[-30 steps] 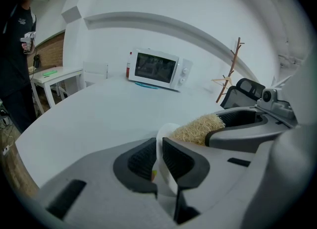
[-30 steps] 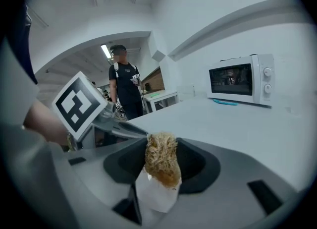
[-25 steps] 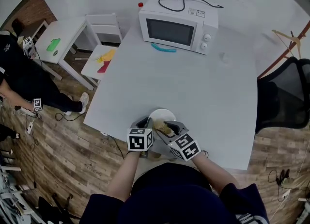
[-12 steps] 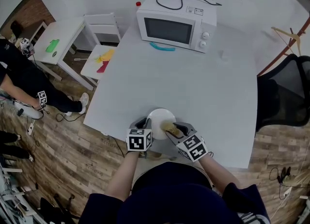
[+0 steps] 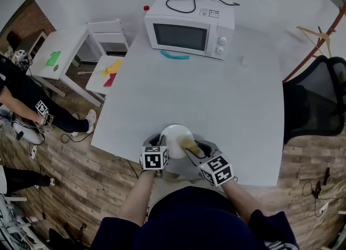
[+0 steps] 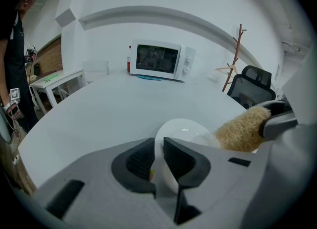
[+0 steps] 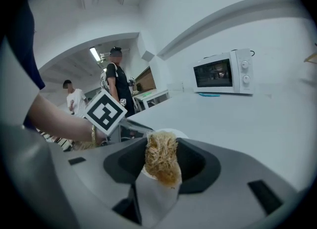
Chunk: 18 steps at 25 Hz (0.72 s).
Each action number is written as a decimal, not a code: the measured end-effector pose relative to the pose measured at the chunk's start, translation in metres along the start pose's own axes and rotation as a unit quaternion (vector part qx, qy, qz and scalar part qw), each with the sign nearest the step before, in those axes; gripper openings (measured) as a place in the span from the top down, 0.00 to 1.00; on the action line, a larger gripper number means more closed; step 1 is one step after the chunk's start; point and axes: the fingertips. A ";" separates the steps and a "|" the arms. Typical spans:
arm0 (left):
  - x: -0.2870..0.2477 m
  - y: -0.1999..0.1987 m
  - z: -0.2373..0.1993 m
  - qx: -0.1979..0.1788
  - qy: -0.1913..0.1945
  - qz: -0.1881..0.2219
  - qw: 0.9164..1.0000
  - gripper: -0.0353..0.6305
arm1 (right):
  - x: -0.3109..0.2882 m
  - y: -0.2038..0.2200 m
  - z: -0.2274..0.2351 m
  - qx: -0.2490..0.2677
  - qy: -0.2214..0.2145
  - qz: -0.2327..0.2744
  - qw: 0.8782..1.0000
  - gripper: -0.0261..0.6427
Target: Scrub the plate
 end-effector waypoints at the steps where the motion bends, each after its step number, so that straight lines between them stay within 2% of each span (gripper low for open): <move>1: -0.002 0.002 -0.001 -0.002 -0.001 -0.004 1.000 0.86 | 0.004 0.000 0.000 -0.007 0.003 0.003 1.000 0.69; 5: -0.011 0.009 -0.002 -0.018 -0.011 -0.016 1.000 0.85 | 0.019 0.003 0.005 -0.040 0.015 0.011 0.999 0.69; 12: -0.016 0.013 -0.001 -0.034 -0.029 -0.008 0.999 0.85 | 0.034 0.008 0.011 -0.084 0.037 0.032 0.995 0.69; 18: 0.027 0.009 0.009 0.002 -0.023 0.011 1.000 0.85 | 0.041 0.006 -0.004 -0.093 0.039 0.050 0.994 0.69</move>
Point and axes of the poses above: the fingertips, and each gripper's own axes: x backward along the fingers, z to its right, y out of its underside, and after that the axes turned 6 degrees about -x, right-handed
